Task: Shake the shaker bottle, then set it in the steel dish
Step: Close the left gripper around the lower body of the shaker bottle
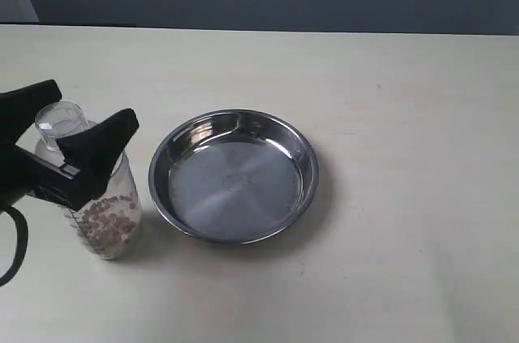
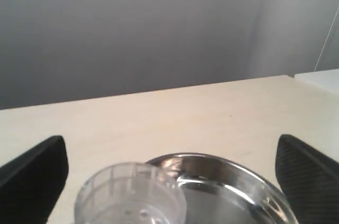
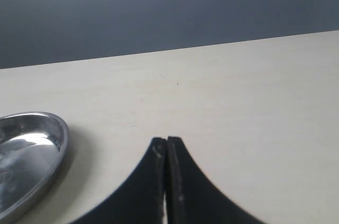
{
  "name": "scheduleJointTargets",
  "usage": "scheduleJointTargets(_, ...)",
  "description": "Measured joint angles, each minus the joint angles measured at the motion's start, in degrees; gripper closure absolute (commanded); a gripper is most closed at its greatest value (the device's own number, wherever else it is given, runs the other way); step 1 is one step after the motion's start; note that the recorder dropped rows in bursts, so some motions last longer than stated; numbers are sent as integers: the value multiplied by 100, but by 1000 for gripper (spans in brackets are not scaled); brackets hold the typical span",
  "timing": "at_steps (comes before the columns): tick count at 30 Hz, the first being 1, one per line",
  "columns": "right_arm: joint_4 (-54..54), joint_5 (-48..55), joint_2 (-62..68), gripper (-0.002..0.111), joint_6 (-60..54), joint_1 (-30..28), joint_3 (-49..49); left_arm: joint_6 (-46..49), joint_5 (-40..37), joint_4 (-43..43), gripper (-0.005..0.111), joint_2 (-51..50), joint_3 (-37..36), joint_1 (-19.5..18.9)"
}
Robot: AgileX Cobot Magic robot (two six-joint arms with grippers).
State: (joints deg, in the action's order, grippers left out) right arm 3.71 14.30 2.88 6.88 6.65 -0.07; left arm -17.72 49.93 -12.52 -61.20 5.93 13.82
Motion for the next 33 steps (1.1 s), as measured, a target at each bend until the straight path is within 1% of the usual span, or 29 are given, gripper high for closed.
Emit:
scheduleJointTargets(3, 0, 0, 0, 109, 0, 0, 0, 145, -22, -27, 2, -397, -22, 0)
scheduleJointTargets(9, 0, 0, 0, 109, 0, 0, 0, 432, 43, 392, 2, -930, -375, 0)
scheduleJointTargets(18, 0, 0, 0, 109, 0, 0, 0, 604, 215, 522, 2, -1548, -410, 0)
scheduleJointTargets(25, 0, 0, 0, 109, 0, 0, 0, 661, 781, 567, 2, -2378, -410, 0)
scheduleJointTargets(30, 0, 0, 0, 109, 0, 0, 0, 754, 1422, 572, 2, -3189, -399, 0)
scheduleJointTargets(33, 0, 0, 0, 109, 0, 0, 0, 767, 1580, 612, 2, -3584, -399, 0)
